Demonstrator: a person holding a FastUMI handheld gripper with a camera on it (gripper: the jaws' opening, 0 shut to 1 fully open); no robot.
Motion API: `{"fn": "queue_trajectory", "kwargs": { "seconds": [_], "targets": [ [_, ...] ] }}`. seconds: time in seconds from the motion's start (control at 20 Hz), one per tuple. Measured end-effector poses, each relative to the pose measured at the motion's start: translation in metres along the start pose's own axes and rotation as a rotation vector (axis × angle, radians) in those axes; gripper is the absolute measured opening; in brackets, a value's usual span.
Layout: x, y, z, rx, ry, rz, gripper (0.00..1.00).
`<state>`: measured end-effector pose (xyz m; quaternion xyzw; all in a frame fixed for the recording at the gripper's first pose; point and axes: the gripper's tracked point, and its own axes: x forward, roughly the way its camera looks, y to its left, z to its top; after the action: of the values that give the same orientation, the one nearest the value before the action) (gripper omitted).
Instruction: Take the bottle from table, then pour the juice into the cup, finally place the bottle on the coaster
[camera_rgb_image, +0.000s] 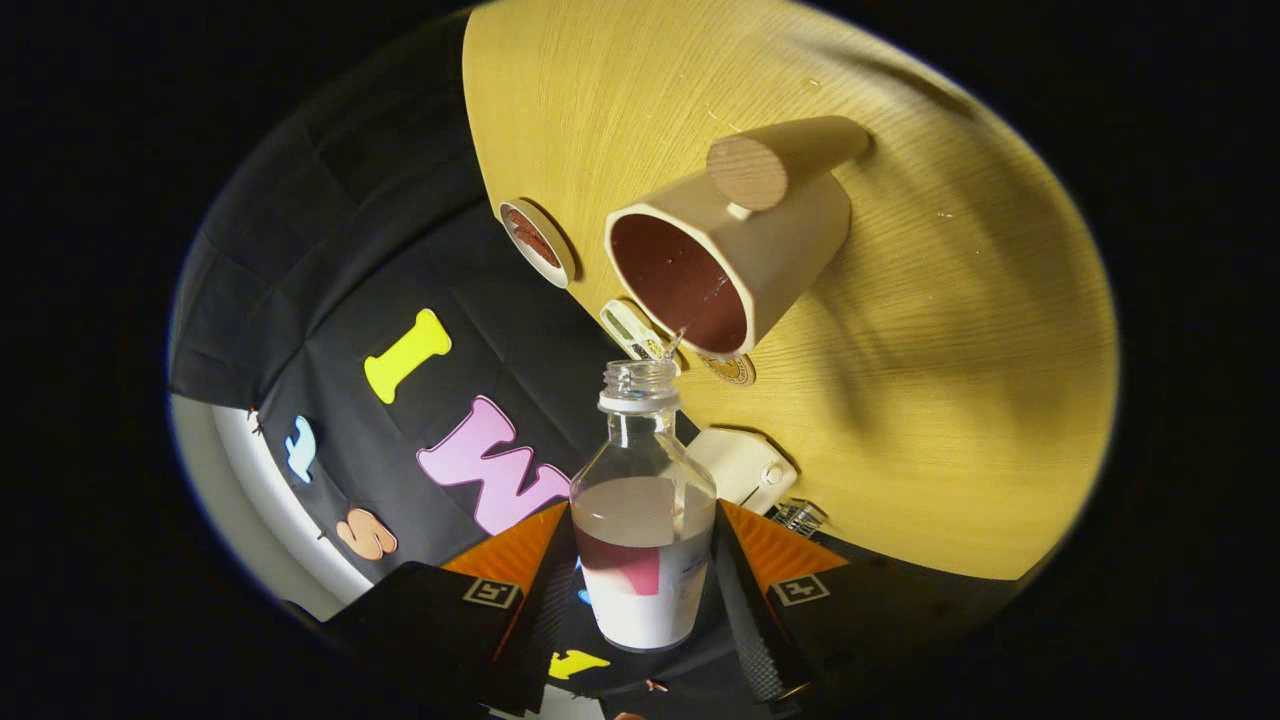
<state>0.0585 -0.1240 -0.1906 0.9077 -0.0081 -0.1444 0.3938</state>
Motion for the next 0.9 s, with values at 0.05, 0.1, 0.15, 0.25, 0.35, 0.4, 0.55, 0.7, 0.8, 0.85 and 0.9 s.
{"fn": "queue_trajectory", "kwargs": {
  "seconds": [0.05,0.1,0.15,0.25,0.35,0.4,0.55,0.7,0.8,0.85,0.9],
  "targets": [
    [-0.001,0.001,0.002,0.008,-0.001,-0.001,0.76],
    [-0.001,0.004,0.003,0.017,-0.004,0.000,0.76],
    [0.001,0.007,0.005,0.027,-0.010,0.003,0.76],
    [0.004,0.012,0.007,0.039,-0.018,0.006,0.76],
    [0.006,0.012,0.007,0.048,-0.016,-0.007,0.76],
    [0.007,0.012,0.004,0.053,-0.010,-0.013,0.76],
    [0.006,0.010,0.002,0.071,0.004,-0.038,0.76],
    [0.004,0.002,-0.001,0.070,0.027,-0.075,0.76],
    [0.004,0.003,0.003,0.064,0.025,-0.082,0.76],
    [0.004,0.004,0.006,0.065,0.019,-0.081,0.76],
    [0.004,0.005,0.008,0.066,0.013,-0.076,0.76]
  ]
}}
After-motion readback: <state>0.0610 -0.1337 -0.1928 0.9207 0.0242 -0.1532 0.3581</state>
